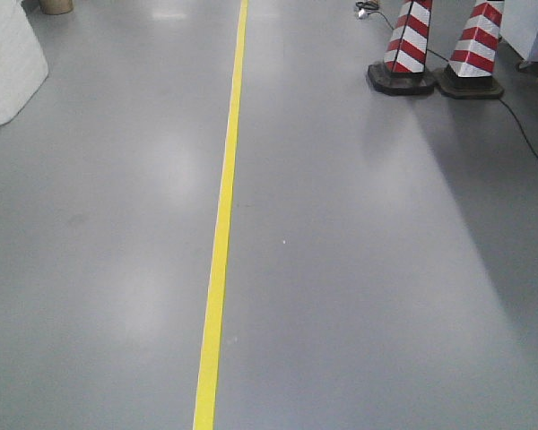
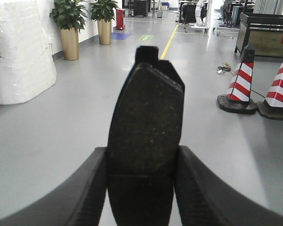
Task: Move and align brake pads A on conveyor
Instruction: 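Drive the base along the yellow-lined aisle past the cones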
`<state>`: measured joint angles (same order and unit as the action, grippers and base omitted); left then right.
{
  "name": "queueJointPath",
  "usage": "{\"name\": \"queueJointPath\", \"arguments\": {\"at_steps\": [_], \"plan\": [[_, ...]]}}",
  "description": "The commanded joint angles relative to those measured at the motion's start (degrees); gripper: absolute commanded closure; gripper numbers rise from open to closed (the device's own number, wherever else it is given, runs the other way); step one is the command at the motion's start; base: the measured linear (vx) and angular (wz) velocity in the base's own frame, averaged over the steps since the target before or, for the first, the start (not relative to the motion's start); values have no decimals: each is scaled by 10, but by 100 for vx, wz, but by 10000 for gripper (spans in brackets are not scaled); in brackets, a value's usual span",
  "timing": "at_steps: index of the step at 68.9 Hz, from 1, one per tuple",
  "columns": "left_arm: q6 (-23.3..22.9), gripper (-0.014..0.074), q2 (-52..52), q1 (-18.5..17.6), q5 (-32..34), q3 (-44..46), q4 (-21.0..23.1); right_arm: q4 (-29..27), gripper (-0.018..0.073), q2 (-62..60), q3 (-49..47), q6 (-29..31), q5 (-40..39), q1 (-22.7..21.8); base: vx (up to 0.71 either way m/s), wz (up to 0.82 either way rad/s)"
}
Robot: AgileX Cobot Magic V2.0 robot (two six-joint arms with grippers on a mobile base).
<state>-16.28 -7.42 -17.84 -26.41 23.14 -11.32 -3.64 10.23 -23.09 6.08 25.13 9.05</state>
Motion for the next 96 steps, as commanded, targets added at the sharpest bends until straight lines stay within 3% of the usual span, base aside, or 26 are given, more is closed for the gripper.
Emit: {"name": "queueJointPath", "arguments": {"at_steps": [1,96], "plan": [[-2,603,-8,-1,52,18,-1,1,566,6,-16,6,-58,-2,68,1],[-2,603,-9,-1,47,18,-2,1,566,6,-16,6,-58,-2,76,0]]}}
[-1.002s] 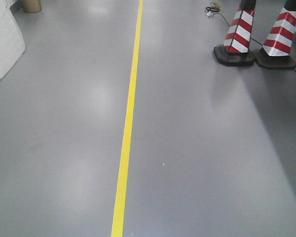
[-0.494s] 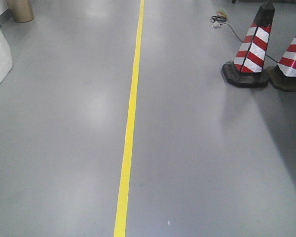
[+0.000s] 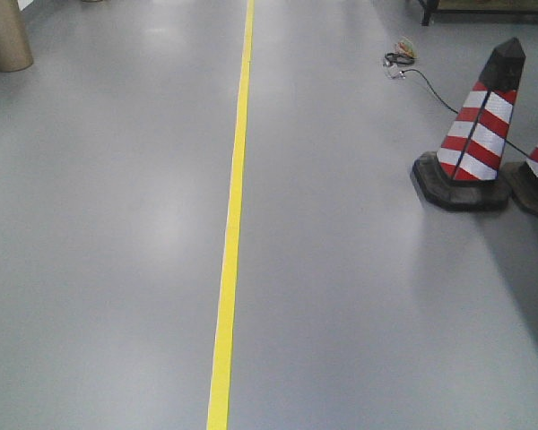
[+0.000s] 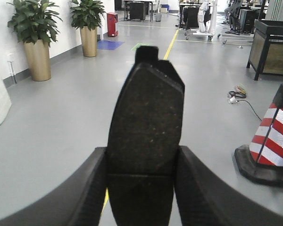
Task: Move and align brake pads A on conveyor
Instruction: 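Drive the base along the yellow-lined aisle past the cones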
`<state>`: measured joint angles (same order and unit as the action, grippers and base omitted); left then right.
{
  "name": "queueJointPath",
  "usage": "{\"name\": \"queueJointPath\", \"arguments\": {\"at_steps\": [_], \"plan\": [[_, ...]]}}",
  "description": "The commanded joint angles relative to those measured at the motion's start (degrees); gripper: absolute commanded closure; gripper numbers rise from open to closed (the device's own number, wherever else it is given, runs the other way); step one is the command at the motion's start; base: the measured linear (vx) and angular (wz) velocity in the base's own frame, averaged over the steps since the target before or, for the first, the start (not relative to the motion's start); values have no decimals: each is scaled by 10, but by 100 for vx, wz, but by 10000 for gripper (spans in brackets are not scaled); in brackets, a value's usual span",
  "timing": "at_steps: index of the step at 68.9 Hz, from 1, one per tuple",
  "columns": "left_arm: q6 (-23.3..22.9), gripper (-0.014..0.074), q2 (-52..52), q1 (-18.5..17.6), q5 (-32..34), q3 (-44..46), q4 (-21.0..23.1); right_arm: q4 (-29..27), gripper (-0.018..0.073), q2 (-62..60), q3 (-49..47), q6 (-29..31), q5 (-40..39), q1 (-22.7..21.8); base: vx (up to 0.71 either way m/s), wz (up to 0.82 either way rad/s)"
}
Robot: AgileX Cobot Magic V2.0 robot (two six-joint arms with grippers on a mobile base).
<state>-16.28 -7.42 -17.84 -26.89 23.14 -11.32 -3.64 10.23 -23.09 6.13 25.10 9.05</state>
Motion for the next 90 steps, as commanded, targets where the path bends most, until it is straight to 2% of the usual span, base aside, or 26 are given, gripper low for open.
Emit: {"name": "queueJointPath", "arguments": {"at_steps": [1,90], "plan": [[-2,603,-9,-1,52,18,-2,1,566,6,-16,5,-58,-2,78,-1],[-2,603,-9,-1,52,18,-2,1,566,6,-16,5,-58,-2,69,-5]]}}
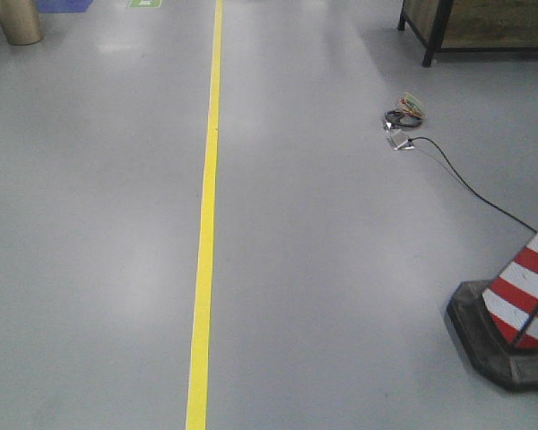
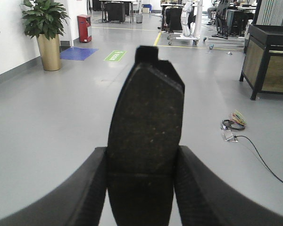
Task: Move and align brake pads A on conveyor
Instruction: 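Drive the base along the yellow-lined aisle past the cones, then turn and drive up to the conveyor belt holding both pads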
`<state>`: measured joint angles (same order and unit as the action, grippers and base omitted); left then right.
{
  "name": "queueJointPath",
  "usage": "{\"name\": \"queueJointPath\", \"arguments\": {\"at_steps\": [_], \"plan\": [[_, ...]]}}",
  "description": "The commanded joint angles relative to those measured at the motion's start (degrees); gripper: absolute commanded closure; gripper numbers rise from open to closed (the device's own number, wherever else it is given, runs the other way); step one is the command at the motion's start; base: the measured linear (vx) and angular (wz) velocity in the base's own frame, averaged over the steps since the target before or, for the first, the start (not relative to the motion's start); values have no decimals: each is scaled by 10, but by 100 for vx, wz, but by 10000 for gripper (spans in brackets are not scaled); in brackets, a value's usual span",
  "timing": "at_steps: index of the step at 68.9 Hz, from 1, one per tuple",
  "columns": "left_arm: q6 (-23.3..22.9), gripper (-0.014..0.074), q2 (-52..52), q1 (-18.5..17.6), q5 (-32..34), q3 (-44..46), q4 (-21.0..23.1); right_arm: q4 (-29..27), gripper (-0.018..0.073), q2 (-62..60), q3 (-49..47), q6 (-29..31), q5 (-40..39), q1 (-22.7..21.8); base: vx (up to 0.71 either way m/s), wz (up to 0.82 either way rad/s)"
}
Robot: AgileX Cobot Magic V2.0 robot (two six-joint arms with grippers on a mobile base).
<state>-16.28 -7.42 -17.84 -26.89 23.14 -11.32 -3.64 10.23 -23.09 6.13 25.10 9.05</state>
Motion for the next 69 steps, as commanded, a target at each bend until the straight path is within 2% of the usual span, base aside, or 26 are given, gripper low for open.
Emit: {"name": "queueJointPath", "arguments": {"at_steps": [1,32,69], "plan": [[-2,603,-9,-1,52,18,-2,1,566,6,-16,5,-58,-2,56,1],[-2,603,-9,-1,52,18,-2,1,566,6,-16,5,-58,-2,45,-18],[-2,603,-9,-1,52,18,-2,1,566,6,-16,5,-58,-2,26,-75]]}}
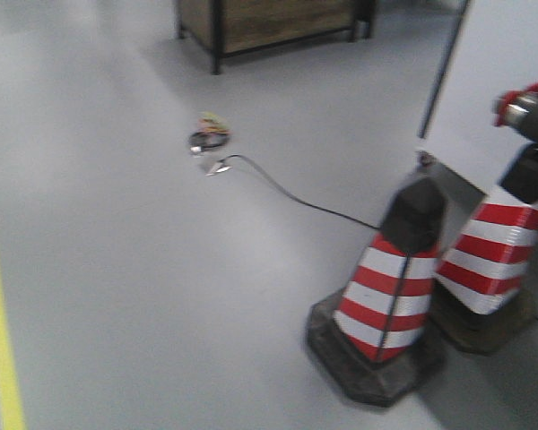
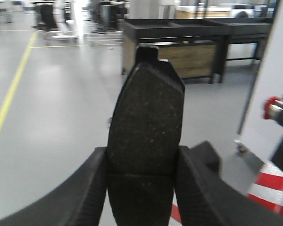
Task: Move and align brake pads A on conveyor
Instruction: 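Turn and drive up to the conveyor belt holding both pads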
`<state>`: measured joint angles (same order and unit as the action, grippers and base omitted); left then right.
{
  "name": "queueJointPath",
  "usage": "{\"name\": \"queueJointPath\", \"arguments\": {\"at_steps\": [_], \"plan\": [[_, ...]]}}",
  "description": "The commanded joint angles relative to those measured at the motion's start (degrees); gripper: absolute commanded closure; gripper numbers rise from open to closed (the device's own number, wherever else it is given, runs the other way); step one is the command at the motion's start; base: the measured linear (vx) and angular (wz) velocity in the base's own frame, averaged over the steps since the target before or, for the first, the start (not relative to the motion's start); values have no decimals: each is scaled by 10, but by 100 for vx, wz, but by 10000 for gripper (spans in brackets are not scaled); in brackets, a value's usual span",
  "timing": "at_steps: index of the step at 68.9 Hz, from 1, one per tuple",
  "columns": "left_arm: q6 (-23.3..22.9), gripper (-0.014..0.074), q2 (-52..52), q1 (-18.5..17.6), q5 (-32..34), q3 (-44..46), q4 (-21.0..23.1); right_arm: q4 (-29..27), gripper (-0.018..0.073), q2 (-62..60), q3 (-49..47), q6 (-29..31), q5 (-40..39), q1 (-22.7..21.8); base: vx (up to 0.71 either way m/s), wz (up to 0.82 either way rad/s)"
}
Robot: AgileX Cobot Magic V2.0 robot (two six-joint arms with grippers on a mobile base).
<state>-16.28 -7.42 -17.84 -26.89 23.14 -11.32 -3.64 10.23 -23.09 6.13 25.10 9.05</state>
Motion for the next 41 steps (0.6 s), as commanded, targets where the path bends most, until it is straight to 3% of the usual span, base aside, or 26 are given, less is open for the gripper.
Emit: {"name": "queueJointPath", "arguments": {"at_steps": [1,41], "plan": [[-2,603,-9,-1,52,18,-2,1,566,6,-16,5,-58,-2,22,-85],[-2,603,-9,-1,52,18,-2,1,566,6,-16,5,-58,-2,20,-80]]}}
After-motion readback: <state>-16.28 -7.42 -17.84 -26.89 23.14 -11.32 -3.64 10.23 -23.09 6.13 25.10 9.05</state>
